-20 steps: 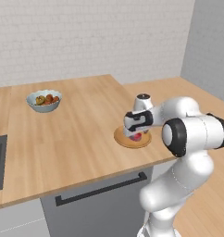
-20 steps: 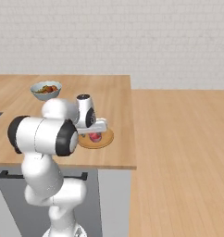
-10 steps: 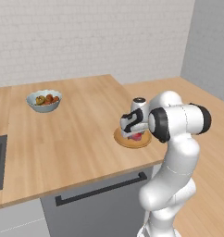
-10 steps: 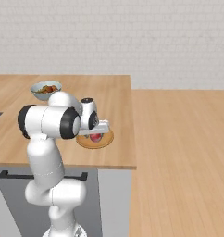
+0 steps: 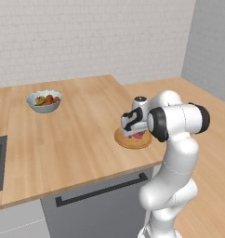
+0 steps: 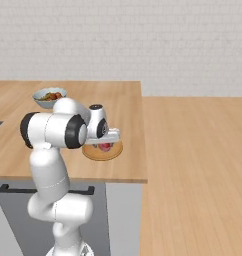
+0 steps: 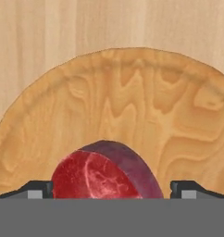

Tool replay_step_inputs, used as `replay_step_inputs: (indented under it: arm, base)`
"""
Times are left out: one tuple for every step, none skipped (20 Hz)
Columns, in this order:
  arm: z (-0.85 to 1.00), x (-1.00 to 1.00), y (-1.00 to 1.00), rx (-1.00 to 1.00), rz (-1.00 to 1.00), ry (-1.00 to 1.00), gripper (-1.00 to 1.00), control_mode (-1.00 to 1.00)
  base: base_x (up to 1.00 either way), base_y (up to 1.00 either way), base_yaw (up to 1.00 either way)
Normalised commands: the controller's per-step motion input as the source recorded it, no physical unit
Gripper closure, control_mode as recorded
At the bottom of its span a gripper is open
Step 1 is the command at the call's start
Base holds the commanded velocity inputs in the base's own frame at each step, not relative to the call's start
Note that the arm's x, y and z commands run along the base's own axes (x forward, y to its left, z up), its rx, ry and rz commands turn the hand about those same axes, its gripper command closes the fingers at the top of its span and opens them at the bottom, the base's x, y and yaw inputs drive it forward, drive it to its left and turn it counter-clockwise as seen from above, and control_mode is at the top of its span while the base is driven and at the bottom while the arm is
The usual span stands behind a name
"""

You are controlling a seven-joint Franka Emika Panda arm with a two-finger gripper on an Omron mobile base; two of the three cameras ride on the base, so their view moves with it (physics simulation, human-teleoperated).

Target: Pick up the knife from the drawer and place it on the cutting board. Then place the meat from the plate to the cutting board.

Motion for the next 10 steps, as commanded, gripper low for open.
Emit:
replay_step_inputs:
  arm:
    - [0.16, 0.00, 0.05, 0.00, 0.00, -0.09, -1.00, -1.00]
    - [0.29, 0.00, 0.09, 0.00, -0.01, -0.13, -1.00, -1.00]
    - [0.42, 0.00, 0.04, 0.00, -0.01, -0.18, -1.00, -1.00]
    - [0.26, 0.03, 0.17, 0.00, 0.00, -0.17, -1.00, -1.00]
    - [0.17, 0.11, 0.27, 0.00, 0.00, -0.18, -1.00, -1.00]
    - [0.26, 0.21, 0.26, 0.00, -0.02, -0.16, -1.00, -1.00]
    - [0.24, 0.31, 0.29, 0.00, -0.01, -0.13, -1.00, -1.00]
    - [0.13, 0.36, 0.34, 0.00, 0.00, -0.11, -1.00, -1.00]
    - [0.01, 0.39, 0.32, 0.00, 0.00, -0.07, -1.00, -1.00]
    - [0.00, 0.32, 0.24, -0.01, 0.01, -0.04, -1.00, -1.00]
  base:
    - [0.00, 0.00, 0.00]
    - [0.00, 0.00, 0.00]
    - [0.00, 0.00, 0.00]
    - [0.00, 0.00, 0.00]
    - [0.00, 0.00, 0.00]
    - [0.00, 0.00, 0.00]
    - [0.00, 0.00, 0.00]
    - [0.00, 0.00, 0.00]
    - [0.00, 0.00, 0.00]
    - [0.00, 0.00, 0.00]
